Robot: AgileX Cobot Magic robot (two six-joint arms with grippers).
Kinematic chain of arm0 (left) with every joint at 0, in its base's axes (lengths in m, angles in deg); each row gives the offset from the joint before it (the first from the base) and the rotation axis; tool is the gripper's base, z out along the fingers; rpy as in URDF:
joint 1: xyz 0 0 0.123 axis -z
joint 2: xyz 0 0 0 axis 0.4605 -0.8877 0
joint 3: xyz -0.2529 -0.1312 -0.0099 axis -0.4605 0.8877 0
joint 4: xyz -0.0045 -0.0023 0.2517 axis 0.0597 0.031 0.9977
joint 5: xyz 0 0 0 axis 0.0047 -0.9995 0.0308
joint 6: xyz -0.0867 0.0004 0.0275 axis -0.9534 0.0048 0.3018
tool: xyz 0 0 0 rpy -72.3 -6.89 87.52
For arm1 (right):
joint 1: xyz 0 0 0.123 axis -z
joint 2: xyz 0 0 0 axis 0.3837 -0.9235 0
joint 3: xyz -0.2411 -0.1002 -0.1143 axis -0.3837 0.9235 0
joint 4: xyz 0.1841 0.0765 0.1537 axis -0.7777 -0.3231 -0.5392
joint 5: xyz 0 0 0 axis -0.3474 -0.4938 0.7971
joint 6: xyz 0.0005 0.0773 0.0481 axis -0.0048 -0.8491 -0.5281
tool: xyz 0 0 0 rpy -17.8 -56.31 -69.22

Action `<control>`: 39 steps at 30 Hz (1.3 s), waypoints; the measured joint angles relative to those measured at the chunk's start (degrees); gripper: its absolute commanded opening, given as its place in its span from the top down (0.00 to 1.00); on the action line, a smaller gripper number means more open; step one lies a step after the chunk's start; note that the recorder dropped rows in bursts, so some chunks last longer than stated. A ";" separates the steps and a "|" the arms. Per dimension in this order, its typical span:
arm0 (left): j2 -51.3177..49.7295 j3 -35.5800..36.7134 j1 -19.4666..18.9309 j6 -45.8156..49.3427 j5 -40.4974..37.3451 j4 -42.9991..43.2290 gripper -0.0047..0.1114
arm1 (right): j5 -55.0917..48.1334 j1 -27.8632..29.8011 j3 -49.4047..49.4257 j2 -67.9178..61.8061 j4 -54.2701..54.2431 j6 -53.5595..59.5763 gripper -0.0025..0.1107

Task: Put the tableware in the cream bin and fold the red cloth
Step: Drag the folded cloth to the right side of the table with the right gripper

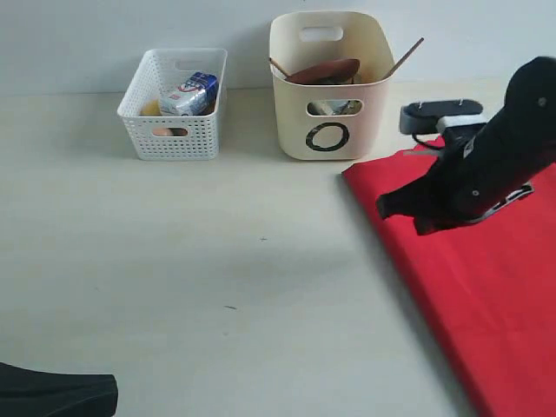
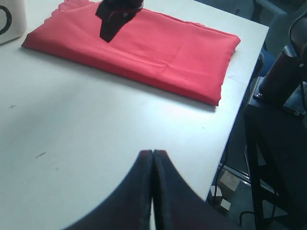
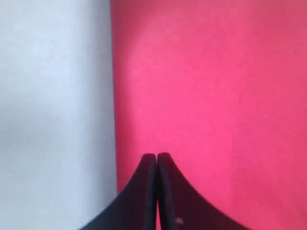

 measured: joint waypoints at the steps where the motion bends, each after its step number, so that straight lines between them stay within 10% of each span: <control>1: 0.00 0.00 0.00 0.00 0.00 0.00 0.95 | 0.93 0.00 0.00 -2.17 -0.43 0.62 0.98; 22: 0.00 1.29 0.00 0.00 0.97 0.23 0.95 | 10.21 11.64 -1.60 -11.28 3.75 1.31 0.98; 39: 0.00 1.29 0.00 0.00 0.97 0.23 0.95 | -4.99 21.77 1.75 -1.76 17.07 -13.60 0.98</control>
